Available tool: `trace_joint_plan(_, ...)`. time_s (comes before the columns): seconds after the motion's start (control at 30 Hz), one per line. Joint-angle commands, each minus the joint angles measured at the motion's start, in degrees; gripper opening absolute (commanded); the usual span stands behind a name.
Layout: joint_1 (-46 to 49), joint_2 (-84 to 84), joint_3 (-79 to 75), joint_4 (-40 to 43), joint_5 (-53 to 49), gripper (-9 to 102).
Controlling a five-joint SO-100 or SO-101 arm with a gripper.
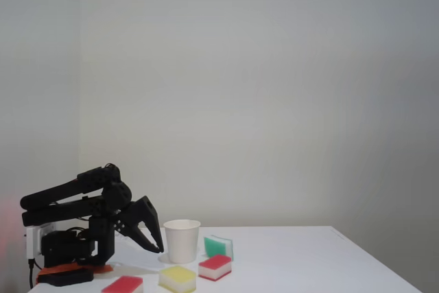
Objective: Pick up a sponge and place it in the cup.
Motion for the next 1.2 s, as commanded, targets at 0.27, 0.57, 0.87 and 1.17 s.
trace_joint_plan(0.27, 3.60, -0.35, 0.62, 3.52, 0.00, 0)
trace_joint_plan(0.57, 3.52, -0.35, 0.62, 3.96, -0.09, 0)
trace_joint_plan(0.87, 5.54, -2.02, -2.20, 3.69, 0.09, 0)
trace_joint_plan(1.17, 9.14, -11.07, -12.22, 1.58, 0.26, 0)
